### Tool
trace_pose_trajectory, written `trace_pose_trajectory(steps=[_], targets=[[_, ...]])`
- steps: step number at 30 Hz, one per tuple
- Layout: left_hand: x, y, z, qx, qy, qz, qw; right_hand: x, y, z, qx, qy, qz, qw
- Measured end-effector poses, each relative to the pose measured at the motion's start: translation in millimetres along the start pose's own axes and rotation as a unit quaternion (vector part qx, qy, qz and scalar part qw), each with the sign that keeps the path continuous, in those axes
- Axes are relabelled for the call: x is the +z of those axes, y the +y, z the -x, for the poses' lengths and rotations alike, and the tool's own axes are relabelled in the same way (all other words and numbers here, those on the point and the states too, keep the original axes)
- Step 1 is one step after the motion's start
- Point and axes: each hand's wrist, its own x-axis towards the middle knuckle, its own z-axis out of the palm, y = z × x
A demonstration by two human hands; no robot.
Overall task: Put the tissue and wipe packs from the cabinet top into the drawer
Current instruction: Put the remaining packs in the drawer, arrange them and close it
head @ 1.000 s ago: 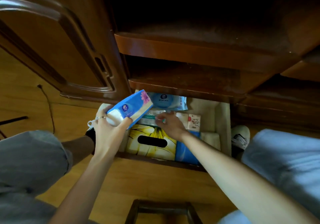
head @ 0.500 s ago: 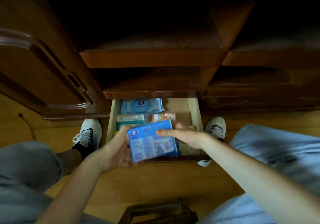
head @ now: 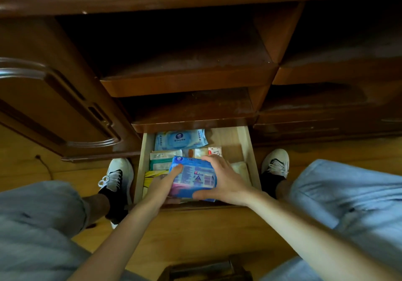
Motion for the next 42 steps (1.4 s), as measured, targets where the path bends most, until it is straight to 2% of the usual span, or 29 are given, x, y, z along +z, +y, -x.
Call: trace_pose_trajectory(steps=[3, 5, 8, 11, 15, 18, 20, 26, 30, 35, 38, 42], targets=[[10.9, 3.4, -6.3, 0.012, 0.002, 0.016, 1.000, -3.1, 8.1, -5.1, 0.023, -0.016, 0.095, 0.995], [15.9, 9.1, -11.0, 0.033, -0.026, 0.063, 0.997, -5.8, 17.6, -10.5, 0.105, 0.008, 0.025, 0.994], [23.6, 19.4, -15.1, 0.081, -0.055, 0.089, 0.991, -25.7, 34.7, -20.3, 0.215, 0.101, -0.106, 0.966], [28.3, 19.3, -18.9, 0.106, -0.028, 0.059, 0.992, -54.0, 52.0, -30.2, 0.274, 0.177, -0.074, 0.943], [25.0, 7.1, -23.8, 0.080, -0.006, 0.046, 0.996, -70.0, 65.8, -43.0, 0.342, 0.200, -0.060, 0.916], [20.0, 1.5, -25.8, 0.081, -0.010, 0.042, 0.996, -62.1, 68.1, -51.6, 0.336, 0.190, 0.024, 0.922], [17.1, -1.5, -27.0, 0.085, -0.014, 0.036, 0.996, -53.3, 67.5, -61.2, 0.320, 0.208, 0.060, 0.922], [8.9, -15.3, -29.2, 0.085, -0.018, 0.004, 0.996, -29.9, 72.6, -94.6, 0.354, 0.243, -0.059, 0.901], [1.7, -21.6, -31.4, 0.077, -0.012, -0.004, 0.997, -21.5, 76.5, -108.7, 0.330, 0.300, -0.017, 0.895], [-2.6, -24.6, -32.3, 0.074, -0.013, -0.003, 0.997, -18.8, 74.5, -122.0, 0.319, 0.351, -0.032, 0.880], [-1.7, -22.8, -32.7, 0.074, -0.017, -0.004, 0.997, -18.6, 74.2, -130.8, 0.282, 0.337, 0.026, 0.898], [0.0, -22.4, -32.1, 0.073, -0.022, -0.009, 0.997, -6.5, 78.1, -136.5, 0.272, 0.333, 0.058, 0.901]])
